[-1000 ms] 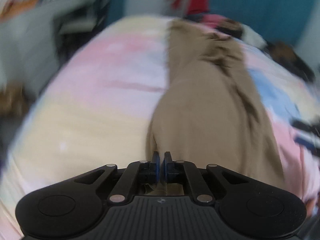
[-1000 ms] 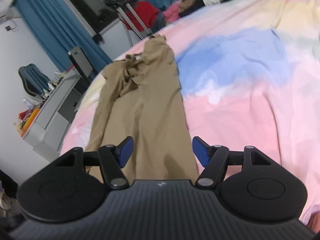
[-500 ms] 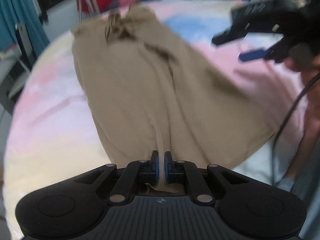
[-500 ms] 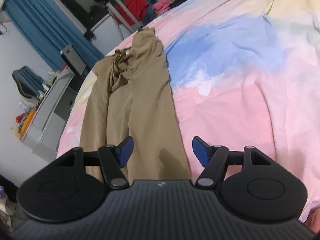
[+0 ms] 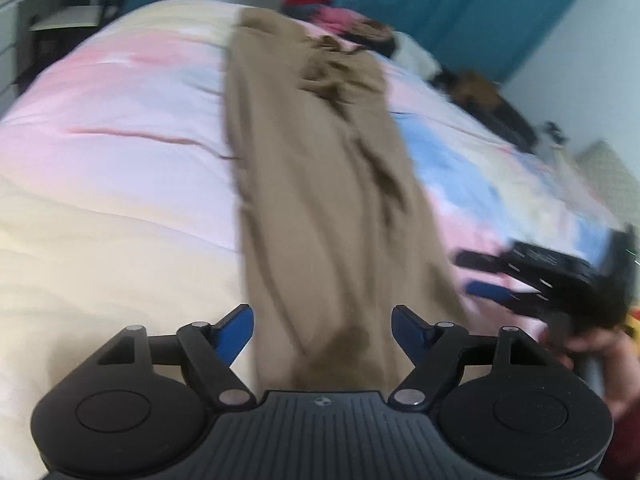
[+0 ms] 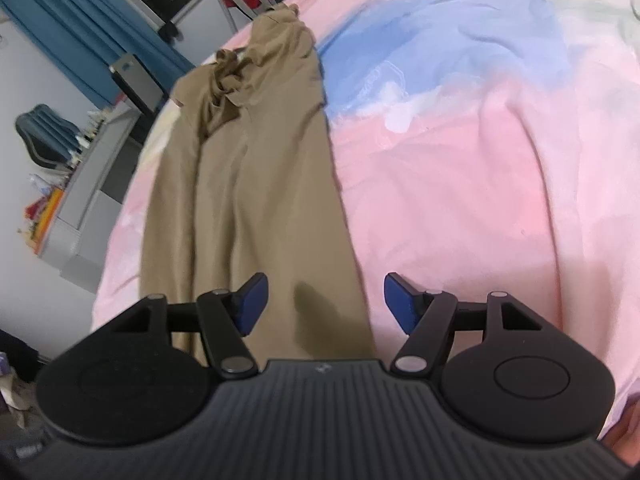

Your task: Fold clothes

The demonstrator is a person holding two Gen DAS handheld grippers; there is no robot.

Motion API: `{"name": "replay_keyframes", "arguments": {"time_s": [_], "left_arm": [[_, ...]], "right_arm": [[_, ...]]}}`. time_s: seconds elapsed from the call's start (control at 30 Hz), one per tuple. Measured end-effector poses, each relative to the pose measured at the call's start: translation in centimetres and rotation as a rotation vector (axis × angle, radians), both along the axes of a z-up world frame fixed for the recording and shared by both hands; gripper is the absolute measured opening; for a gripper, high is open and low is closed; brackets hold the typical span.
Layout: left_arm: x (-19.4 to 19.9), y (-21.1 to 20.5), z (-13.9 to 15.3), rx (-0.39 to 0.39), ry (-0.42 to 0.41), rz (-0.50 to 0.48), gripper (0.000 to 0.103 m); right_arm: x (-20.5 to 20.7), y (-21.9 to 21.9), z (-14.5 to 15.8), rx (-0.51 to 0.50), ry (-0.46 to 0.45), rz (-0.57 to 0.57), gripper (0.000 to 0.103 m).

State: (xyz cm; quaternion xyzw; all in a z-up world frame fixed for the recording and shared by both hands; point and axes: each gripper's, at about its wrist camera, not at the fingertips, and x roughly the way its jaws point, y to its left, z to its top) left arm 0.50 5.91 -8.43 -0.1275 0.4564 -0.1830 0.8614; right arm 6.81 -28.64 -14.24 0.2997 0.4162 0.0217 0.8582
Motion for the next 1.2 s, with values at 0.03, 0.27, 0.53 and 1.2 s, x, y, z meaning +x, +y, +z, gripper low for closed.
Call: {"name": "replay_keyframes", "arguments": {"time_s": [0.03, 0.27, 0.53, 1.2], "left_arm": [[0.5, 0.1, -0.5, -0.003, 0.024, 0.016, 0.077], [3.4, 1.8, -3.4, -0.126, 0.188, 0.076, 0.065], [2.4, 0.8, -3.5, -0.123, 0.215, -0.041, 0.065], [-1.4, 3.7, 5.4, -0.185, -0.053, 0.069, 0.004]], "right_arm": [[0.0, 0.1, -0.3, 0.001, 0.014, 0.003, 0.067], [0.0, 1.6, -1.2, 0.014, 0.057, 0.092, 0.067], [-1.6, 4.9, -0.9, -0.036, 0.101, 0.212, 0.067], [-5.5, 6.6, 7.3, -0.276, -0.087, 0.25, 0.008]]}}
